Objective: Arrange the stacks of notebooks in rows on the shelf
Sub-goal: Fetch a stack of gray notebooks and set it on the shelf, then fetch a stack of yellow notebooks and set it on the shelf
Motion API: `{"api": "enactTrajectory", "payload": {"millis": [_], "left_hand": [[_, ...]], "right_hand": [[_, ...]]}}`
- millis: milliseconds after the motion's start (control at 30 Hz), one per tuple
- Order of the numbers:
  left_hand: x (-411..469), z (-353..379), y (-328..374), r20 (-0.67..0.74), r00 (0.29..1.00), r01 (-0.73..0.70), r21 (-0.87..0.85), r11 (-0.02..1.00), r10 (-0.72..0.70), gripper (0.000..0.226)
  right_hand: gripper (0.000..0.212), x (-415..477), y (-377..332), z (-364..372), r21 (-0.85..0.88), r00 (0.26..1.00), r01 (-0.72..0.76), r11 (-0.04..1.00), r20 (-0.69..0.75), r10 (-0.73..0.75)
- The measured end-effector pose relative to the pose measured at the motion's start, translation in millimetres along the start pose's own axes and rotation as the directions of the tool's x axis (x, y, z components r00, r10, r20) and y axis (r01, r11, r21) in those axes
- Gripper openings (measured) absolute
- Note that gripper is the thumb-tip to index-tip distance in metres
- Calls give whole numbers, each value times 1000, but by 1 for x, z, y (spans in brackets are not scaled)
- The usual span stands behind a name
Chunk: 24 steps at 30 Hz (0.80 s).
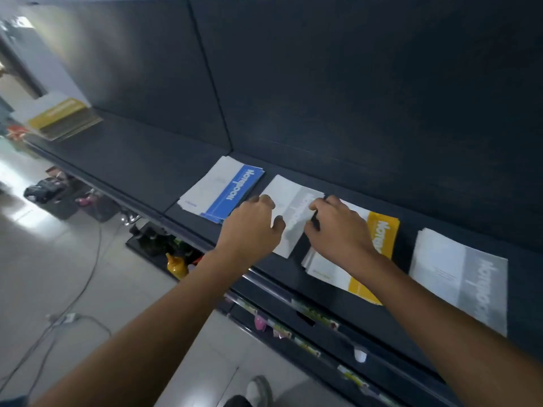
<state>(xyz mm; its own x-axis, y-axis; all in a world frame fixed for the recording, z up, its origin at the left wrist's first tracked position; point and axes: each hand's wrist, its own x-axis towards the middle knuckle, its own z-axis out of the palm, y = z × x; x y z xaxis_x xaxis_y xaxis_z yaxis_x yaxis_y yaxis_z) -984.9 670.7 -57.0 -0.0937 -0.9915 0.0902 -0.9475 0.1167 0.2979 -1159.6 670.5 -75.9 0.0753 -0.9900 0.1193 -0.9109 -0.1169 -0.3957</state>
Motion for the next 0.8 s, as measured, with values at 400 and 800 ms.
{"api": "enactTrajectory", "payload": {"millis": [400,800], "left_hand": [[-18,-100,-259,-163,943,290,-21,957,-289,22],[-9,-158,-454,-220,894,390,-46,920,-390,24]], "right_hand": [[41,84,-243,95,58,942,315,947,102,-320],[45,152,-432,172,91,866,468,879,152,-477]]}}
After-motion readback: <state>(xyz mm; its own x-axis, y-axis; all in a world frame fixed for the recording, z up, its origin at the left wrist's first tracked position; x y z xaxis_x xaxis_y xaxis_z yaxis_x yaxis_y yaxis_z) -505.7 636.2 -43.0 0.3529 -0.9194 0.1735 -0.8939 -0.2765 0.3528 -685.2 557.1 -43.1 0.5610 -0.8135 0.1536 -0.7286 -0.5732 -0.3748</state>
